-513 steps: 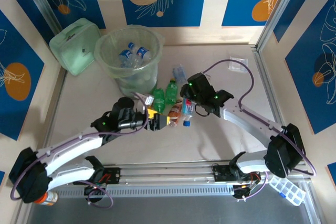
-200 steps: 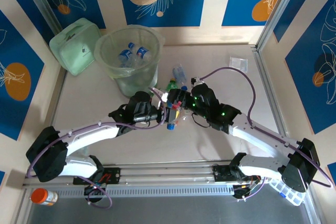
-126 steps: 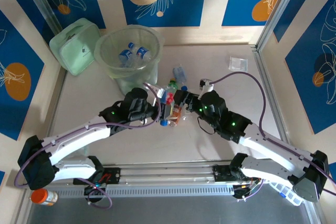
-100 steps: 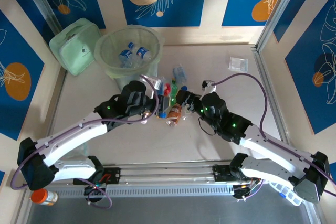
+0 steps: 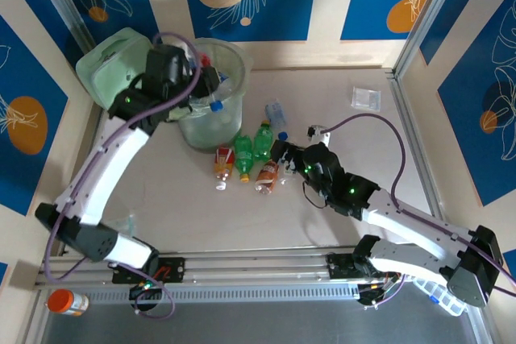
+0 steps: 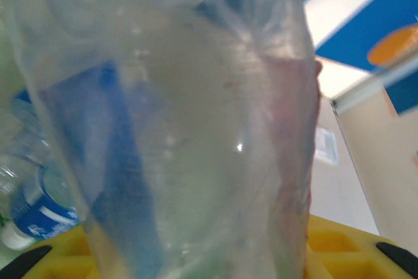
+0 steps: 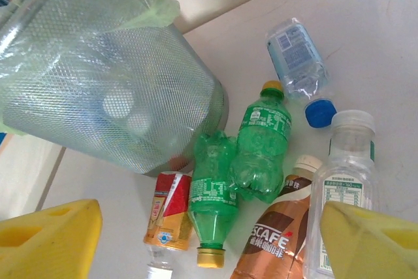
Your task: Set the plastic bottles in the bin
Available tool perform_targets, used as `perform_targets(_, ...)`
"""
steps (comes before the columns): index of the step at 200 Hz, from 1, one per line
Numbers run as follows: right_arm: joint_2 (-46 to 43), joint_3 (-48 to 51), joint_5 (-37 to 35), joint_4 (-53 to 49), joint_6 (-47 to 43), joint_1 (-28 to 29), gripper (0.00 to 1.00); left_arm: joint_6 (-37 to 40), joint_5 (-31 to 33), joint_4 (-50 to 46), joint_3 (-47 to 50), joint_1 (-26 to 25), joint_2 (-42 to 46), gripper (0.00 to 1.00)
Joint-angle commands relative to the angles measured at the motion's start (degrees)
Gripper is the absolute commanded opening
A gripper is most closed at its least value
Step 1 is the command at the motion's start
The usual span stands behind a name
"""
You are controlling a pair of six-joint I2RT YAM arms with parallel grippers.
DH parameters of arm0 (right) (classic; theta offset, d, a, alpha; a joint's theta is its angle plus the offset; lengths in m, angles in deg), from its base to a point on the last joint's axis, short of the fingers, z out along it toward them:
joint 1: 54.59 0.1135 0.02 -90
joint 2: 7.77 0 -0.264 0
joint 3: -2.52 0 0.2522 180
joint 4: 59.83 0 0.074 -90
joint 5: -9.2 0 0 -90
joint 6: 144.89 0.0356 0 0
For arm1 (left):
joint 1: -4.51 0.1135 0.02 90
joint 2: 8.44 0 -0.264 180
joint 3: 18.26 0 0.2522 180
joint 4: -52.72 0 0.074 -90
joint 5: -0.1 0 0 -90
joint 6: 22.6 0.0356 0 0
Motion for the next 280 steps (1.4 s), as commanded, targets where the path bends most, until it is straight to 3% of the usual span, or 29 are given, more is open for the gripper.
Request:
perform_targets(1,0.47,-0.62,-2.03,1.06,-0.79,0.18,0.87,-3.85,-3.27,-10.99,-10.11,3.74,-6.89,0.20)
perform_targets(50,3.63,-1.59,-3.19,1.55,-2.06,1.07,0.86,-5.80,-11.38,-14.84,-25.69,9.76,-22.33,0.24)
perform_targets(110,5.49,-2.44,-5.89,1.21,-2.96,1.66,0.86,-6.36,-13.60,-14.17,-25.37,10.58,-30.04,0.24)
perform_targets(155,7.09,-3.21,-6.24,0.40,-2.78,1.70,0.86,-6.88,-14.41,-11.03,-20.24,11.29,-31.87,0.40)
perform_targets(218,8.15,-3.77,-7.14,0.37,-3.53,1.76,0.86,-3.21,-17.71,-11.77,-24.33,11.64,-35.44,0.70)
perform_targets(241,8.43,-3.86,-7.13,0.24,-3.65,1.80,0.87,-1.70,-17.25,-13.82,-26.81,11.63,-35.08,0.74)
perform_targets(280,8.45,-3.88,-7.35,0.31,-3.86,1.80,0.86,-0.38,-17.36,-13.98,-27.77,11.74,-31.39,0.90)
